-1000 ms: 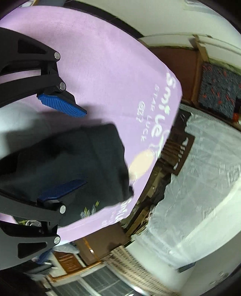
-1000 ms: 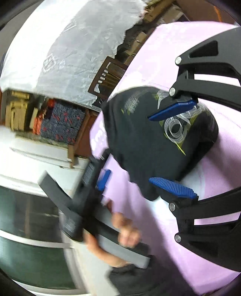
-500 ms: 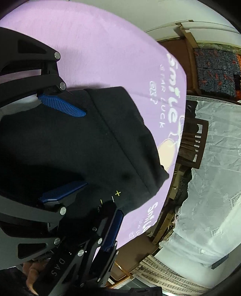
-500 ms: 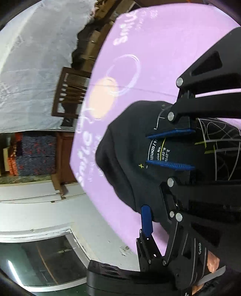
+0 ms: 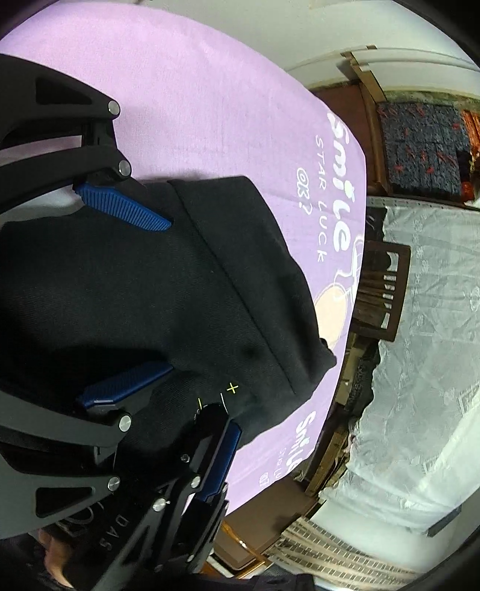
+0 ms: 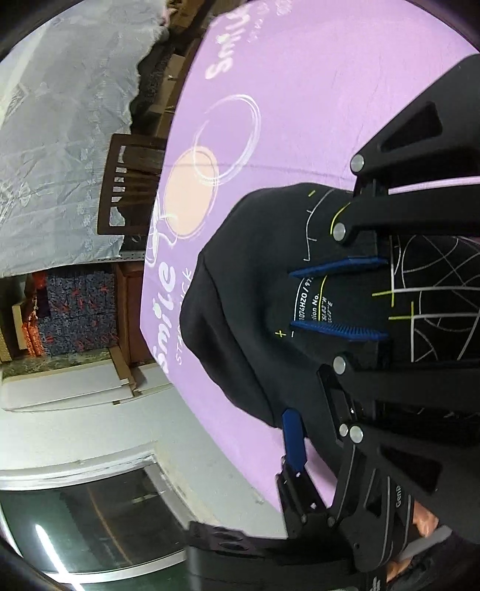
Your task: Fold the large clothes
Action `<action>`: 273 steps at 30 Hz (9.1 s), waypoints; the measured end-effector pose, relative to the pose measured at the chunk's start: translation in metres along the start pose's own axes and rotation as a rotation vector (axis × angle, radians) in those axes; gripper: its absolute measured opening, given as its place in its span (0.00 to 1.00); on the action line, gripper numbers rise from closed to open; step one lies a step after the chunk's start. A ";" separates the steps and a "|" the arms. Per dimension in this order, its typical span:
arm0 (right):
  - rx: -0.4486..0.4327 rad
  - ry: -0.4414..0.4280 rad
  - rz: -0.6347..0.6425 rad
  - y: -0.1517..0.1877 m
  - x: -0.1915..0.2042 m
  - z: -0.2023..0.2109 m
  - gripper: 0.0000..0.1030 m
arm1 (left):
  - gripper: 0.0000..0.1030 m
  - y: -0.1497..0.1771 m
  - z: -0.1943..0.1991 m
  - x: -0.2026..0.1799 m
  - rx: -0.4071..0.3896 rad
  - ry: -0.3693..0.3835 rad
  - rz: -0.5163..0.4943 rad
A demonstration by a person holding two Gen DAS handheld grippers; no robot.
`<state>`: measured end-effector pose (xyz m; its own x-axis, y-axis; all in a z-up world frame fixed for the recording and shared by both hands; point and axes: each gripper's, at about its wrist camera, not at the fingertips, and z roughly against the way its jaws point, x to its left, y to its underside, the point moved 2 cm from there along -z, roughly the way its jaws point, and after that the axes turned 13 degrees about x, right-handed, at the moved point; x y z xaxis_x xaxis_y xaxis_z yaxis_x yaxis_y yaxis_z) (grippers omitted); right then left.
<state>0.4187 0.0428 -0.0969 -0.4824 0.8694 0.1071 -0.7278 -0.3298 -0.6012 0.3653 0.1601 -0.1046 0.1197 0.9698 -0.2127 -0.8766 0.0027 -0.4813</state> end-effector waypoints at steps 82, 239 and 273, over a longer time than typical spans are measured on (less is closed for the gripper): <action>0.162 -0.624 -0.459 0.053 -0.073 -0.001 0.94 | 0.97 0.013 -0.011 0.034 0.142 0.400 0.144; -0.211 0.320 -0.530 0.407 -0.045 0.368 0.95 | 0.96 0.283 0.147 -0.353 -0.287 -0.033 -0.394; -0.213 0.314 -0.540 0.406 -0.041 0.368 0.95 | 0.96 0.288 0.140 -0.352 -0.280 0.002 -0.411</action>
<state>-0.0359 -0.2624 -0.0539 0.1121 0.9689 0.2207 -0.6995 0.2347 -0.6750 0.0059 -0.1465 -0.0493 0.4307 0.9016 0.0409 -0.5980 0.3191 -0.7353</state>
